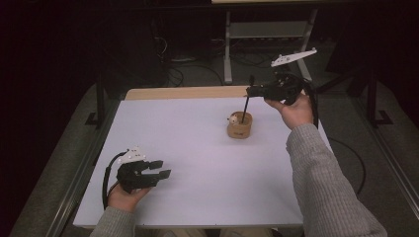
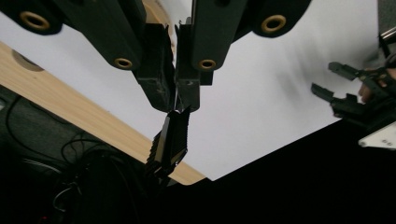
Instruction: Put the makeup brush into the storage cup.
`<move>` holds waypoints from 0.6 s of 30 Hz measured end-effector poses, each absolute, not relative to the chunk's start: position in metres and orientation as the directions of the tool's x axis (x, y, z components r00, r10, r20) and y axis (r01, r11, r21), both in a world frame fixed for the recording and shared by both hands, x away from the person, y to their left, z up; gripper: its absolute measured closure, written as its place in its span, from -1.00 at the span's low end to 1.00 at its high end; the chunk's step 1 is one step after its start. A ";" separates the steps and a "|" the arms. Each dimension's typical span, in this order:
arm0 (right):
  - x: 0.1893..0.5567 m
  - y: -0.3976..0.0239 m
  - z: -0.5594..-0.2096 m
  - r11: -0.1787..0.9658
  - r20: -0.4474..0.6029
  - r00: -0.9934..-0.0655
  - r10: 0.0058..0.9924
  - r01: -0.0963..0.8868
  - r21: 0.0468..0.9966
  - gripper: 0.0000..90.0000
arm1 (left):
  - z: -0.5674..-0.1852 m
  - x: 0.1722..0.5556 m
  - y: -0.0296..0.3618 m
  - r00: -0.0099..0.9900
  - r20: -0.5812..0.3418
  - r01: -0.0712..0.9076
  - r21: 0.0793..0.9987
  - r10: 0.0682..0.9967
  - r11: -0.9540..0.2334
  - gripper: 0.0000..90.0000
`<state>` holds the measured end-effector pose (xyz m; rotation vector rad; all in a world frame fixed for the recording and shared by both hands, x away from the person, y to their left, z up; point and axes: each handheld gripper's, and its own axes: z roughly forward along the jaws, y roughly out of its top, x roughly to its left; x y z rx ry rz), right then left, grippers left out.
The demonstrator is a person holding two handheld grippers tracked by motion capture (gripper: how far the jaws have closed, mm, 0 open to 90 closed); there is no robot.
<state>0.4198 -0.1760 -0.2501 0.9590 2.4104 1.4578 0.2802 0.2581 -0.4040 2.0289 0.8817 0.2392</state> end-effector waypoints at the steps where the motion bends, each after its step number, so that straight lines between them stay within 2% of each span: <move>1: 0.422 -0.177 -0.250 0.314 0.180 -0.777 0.604 0.440 0.841 0.88 | -0.404 0.280 0.258 0.729 -0.157 0.496 0.792 0.667 -0.356 0.08; 18: 0.445 -0.178 -0.265 0.296 0.196 -0.723 0.662 0.492 0.819 0.88 | -0.405 0.281 0.258 0.725 -0.160 0.503 0.787 0.670 -0.357 0.05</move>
